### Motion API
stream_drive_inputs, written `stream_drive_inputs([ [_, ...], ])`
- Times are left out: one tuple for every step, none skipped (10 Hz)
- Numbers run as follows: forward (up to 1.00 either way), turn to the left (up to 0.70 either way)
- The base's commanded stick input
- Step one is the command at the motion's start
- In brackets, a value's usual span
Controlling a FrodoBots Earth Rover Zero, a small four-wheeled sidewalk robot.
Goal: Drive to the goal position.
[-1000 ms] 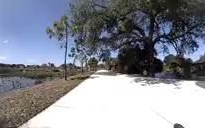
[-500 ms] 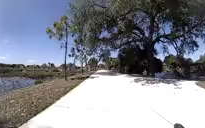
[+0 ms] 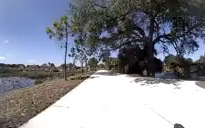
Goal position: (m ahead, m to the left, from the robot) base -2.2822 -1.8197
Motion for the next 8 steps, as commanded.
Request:
stream_drive_inputs([
  [0.00, 0.00],
  [0.00, 0.00],
  [0.00, 0.00],
  [0.00, 0.00],
  [0.00, -0.54],
  [0.00, -0.83],
  [0.00, -0.82],
  [0.00, -0.73],
])
